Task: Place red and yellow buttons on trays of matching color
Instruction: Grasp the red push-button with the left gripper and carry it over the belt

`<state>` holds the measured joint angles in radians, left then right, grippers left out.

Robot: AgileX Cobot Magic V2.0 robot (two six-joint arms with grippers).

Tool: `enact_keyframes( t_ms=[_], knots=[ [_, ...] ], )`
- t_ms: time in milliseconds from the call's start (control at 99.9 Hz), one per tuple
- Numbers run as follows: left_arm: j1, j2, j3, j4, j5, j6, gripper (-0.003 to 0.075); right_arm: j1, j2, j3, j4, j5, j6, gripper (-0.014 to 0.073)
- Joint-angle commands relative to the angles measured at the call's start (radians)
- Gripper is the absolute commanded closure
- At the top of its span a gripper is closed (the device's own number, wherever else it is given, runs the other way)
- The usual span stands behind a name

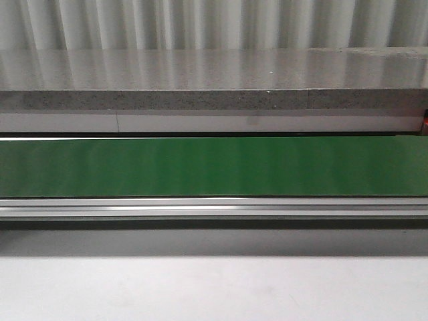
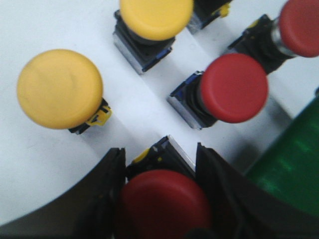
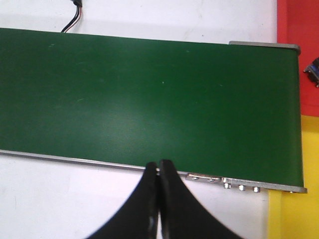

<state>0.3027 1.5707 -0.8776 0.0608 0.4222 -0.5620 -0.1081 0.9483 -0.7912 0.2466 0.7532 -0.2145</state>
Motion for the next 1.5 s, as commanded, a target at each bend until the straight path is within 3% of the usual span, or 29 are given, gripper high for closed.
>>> enact_keyframes(
  t_ms=[0, 210, 340, 540, 771, 1201, 1321, 1491],
  knots=[
    [-0.025, -0.078, -0.029, -0.002, -0.03, 0.013, 0.074, 0.001, -0.014, -0.026, 0.011, -0.043, -0.009, 0.0661],
    [-0.074, -0.202, -0.07, 0.0, 0.036, 0.159, 0.074, 0.001, -0.014, -0.026, 0.011, -0.043, -0.009, 0.0661],
    [-0.119, -0.22, -0.18, 0.0, 0.21, 0.328, 0.074, 0.001, -0.014, -0.026, 0.011, -0.043, -0.009, 0.0661],
    [-0.218, -0.203, -0.3, 0.002, 0.349, 0.43, 0.074, 0.001, -0.014, -0.026, 0.011, -0.043, -0.009, 0.0661],
    [-0.285, -0.121, -0.328, 0.014, 0.376, 0.45, 0.074, 0.001, -0.014, -0.026, 0.011, -0.043, -0.009, 0.0661],
    [-0.287, -0.006, -0.328, 0.014, 0.382, 0.45, 0.0727, 0.001, -0.014, -0.026, 0.011, -0.043, -0.009, 0.0661],
    [-0.287, -0.005, -0.328, 0.011, 0.387, 0.45, 0.058, 0.001, -0.014, -0.026, 0.011, -0.043, -0.009, 0.0661],
    [-0.287, -0.005, -0.328, -0.001, 0.412, 0.453, 0.0153, 0.001, -0.014, -0.026, 0.011, -0.043, -0.009, 0.0661]
  ],
)
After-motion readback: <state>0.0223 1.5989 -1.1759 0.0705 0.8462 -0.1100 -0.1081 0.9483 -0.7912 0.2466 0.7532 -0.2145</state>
